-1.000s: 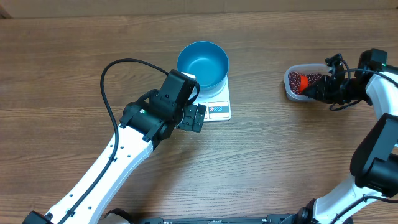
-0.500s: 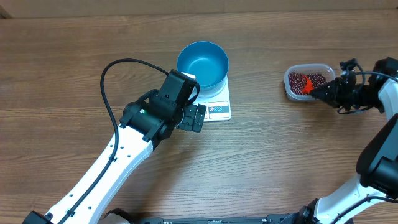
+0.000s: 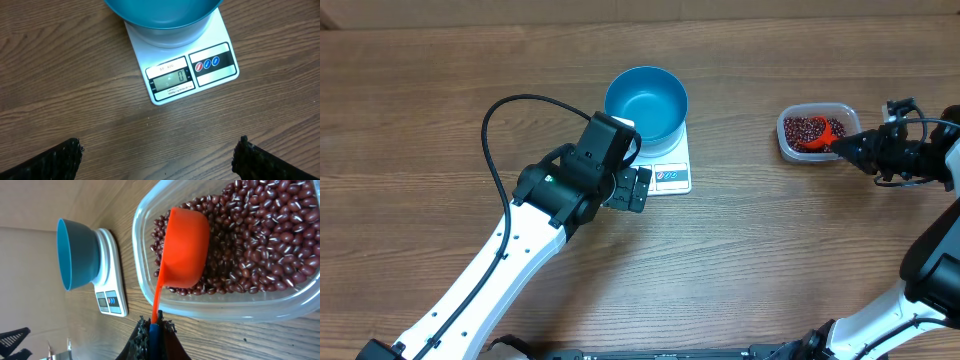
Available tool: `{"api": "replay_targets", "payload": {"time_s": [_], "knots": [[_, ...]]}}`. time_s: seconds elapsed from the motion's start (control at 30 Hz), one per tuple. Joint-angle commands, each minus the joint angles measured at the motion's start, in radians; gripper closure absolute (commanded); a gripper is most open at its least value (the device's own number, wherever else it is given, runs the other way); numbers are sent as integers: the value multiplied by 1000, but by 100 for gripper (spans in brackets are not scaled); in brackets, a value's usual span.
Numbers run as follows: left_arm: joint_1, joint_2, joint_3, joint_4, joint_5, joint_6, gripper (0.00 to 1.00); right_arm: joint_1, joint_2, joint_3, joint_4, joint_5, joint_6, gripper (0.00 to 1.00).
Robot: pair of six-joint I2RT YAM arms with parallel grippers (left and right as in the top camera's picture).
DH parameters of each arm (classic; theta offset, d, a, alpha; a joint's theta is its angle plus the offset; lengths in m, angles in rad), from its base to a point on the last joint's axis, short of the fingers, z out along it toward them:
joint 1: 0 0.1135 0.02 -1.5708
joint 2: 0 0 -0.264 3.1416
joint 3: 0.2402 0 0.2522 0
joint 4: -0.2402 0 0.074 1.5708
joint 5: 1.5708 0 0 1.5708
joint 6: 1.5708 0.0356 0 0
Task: Scoop item into bowl and weigh 150g on scale
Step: 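Lift the filled scoop with the right gripper toward the teal bowl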
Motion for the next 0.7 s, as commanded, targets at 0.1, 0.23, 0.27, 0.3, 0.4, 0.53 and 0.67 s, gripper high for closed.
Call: {"api": "replay_targets", "payload": {"time_s": [0.1,0.23,0.27,0.3,0.4,0.53,0.67], "knots": [[0,-7,-7,1,2,16,1,-23,0,-6,-4,-87,-1,96],[0,-7,-7,1,2,16,0,-53,0,-6,-23,-98,-2,96],[0,-7,-7,1,2,16,0,-59,0,-6,-27,-99,-3,96],[0,-7,-7,1,2,16,0,-67,0,-6,-36,-105,-12,96],[0,-7,-7,1,2,16,0,-84,0,-6,-47,-109,-13,96],[0,-7,-7,1,2,16,0,-101,0,-6,-56,-174,-36,96],[0,-7,-7,1,2,16,0,-107,0,-6,-63,-214,-39,96]]}}
